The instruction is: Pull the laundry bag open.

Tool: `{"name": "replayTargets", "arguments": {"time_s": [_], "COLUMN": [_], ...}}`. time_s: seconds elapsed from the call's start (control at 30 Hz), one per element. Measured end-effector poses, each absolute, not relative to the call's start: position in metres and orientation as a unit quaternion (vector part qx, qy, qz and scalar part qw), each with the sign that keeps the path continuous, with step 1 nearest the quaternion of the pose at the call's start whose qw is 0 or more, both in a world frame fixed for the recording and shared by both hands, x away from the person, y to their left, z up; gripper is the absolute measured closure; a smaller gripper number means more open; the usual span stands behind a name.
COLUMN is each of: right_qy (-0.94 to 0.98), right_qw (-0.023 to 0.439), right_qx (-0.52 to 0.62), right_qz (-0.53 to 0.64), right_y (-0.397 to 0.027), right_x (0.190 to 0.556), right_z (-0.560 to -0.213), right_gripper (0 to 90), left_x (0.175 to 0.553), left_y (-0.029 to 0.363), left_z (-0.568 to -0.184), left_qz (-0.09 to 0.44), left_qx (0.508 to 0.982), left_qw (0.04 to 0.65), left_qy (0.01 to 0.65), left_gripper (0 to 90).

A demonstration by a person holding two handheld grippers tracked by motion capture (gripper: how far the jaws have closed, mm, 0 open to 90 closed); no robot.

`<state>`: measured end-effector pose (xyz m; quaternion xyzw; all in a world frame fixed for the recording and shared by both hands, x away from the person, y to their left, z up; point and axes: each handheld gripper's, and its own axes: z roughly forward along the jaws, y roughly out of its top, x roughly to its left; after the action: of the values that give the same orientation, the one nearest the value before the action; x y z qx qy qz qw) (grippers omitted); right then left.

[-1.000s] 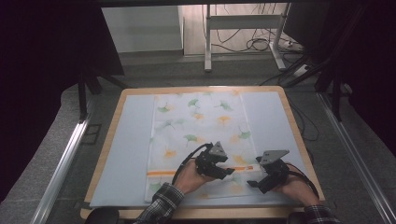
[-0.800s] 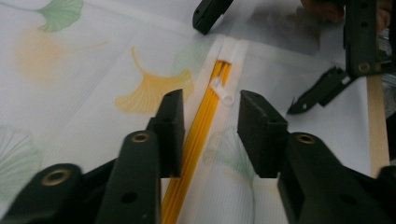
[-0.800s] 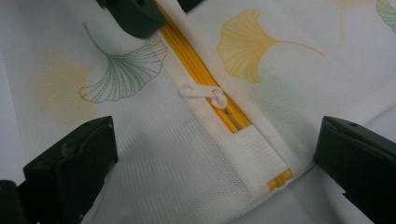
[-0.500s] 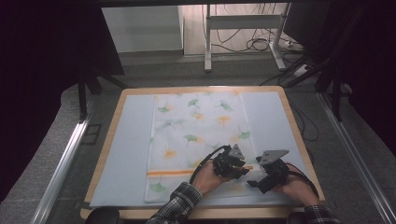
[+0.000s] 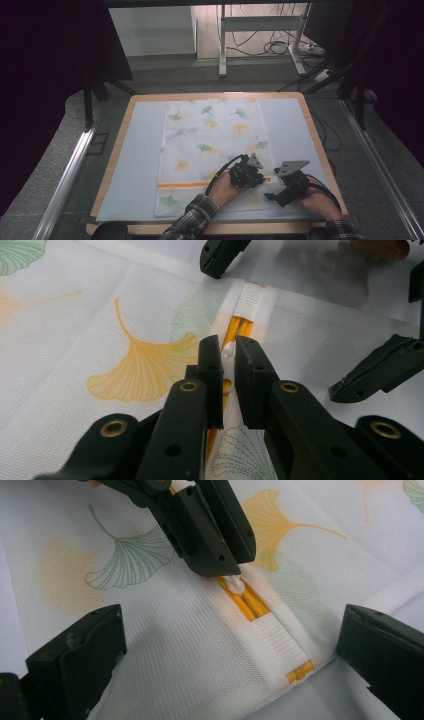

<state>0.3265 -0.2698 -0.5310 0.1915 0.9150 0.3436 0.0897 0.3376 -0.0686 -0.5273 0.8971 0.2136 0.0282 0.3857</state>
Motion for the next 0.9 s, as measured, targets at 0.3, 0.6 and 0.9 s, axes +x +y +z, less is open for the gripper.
{"name": "replayTargets", "arguments": {"time_s": [0.3,0.6,0.9], "right_qy": [0.915,0.916,0.915], "right_qw": [0.089,0.091,0.089], "right_qx": [0.194,0.196,0.192], "right_qz": [0.342,0.337,0.343], "right_y": [-0.27,-0.268,-0.26], "right_x": [0.326,0.326,0.331], "right_z": [-0.531,-0.53,-0.529], "right_gripper": [0.0,0.1,4.3], "left_x": [0.34,0.342,0.343], "left_y": [-0.068,-0.064,-0.064], "left_z": [-0.524,-0.525,-0.525], "left_qz": [0.026,0.012,0.012], "left_qx": [0.899,0.898,0.901], "left_qw": [0.381,0.385,0.381], "left_qy": [0.213,0.213,0.208], "left_gripper": [84.0,84.2,84.6]}}
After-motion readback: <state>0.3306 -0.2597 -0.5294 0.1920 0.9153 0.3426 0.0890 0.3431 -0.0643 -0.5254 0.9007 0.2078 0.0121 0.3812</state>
